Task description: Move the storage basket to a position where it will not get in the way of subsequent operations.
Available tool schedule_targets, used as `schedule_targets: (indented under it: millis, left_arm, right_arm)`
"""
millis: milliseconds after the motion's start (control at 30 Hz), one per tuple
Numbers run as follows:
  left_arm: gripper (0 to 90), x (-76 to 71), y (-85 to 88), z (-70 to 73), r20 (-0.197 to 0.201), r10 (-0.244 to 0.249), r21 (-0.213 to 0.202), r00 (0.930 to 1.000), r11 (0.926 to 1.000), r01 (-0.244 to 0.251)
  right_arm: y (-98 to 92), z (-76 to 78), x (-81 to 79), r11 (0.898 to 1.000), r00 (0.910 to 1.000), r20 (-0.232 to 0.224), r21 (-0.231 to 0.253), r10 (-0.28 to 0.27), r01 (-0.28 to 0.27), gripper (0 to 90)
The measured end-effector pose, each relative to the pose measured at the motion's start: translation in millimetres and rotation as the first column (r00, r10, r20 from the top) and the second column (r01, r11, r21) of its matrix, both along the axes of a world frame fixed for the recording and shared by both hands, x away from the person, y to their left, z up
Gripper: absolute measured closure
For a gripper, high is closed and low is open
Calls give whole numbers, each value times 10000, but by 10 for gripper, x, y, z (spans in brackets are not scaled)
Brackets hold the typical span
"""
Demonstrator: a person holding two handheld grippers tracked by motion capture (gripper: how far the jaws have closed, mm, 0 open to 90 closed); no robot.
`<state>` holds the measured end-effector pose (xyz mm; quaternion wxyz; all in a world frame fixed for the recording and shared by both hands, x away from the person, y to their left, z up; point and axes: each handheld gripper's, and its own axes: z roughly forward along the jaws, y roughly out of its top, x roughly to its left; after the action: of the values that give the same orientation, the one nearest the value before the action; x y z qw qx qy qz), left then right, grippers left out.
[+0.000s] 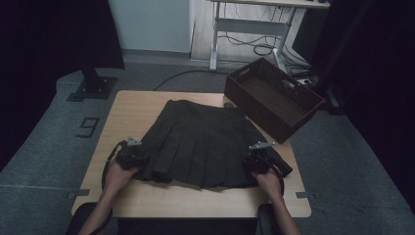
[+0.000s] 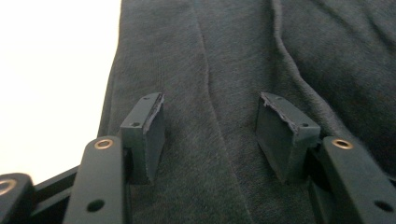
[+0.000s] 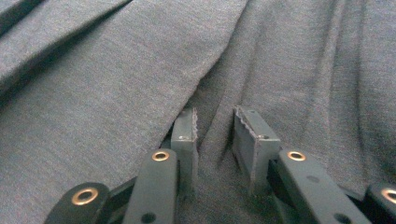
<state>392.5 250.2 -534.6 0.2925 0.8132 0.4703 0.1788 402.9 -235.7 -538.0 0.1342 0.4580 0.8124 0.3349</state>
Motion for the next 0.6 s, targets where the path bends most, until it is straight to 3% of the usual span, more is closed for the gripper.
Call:
schedule_targets:
  millis: [133,233,300,367,500,600]
  left_arm:
    - [428,-299,61,16,-205,-154,13,9997,9999,155]
    - [388,-386,79,70,-101,-307,179,9995,9994,309]
    - [359,-428,89,177,233,-465,-194,9986,9987,470]
    - [351,-467,83,310,489,-670,-684,9965,9952,703]
    - [339,-561,-8,541,873,-1248,-1080,9883,9851,1339]
    - [334,-631,-102,628,994,-1576,-1230,9825,9779,1693]
  right_arm:
    - [37,1,-100,9996,9997,36,-86,259,-258,698]
    - [36,13,-120,9995,9995,-94,-75,318,-318,635]
    - [39,38,-139,9990,9996,-56,-337,287,-288,579]
    - [34,92,-196,9996,9996,111,-141,246,-245,545]
    - [37,247,-323,9993,9985,405,24,377,-379,520]
    - [55,348,-410,9979,9973,488,320,553,-569,513]
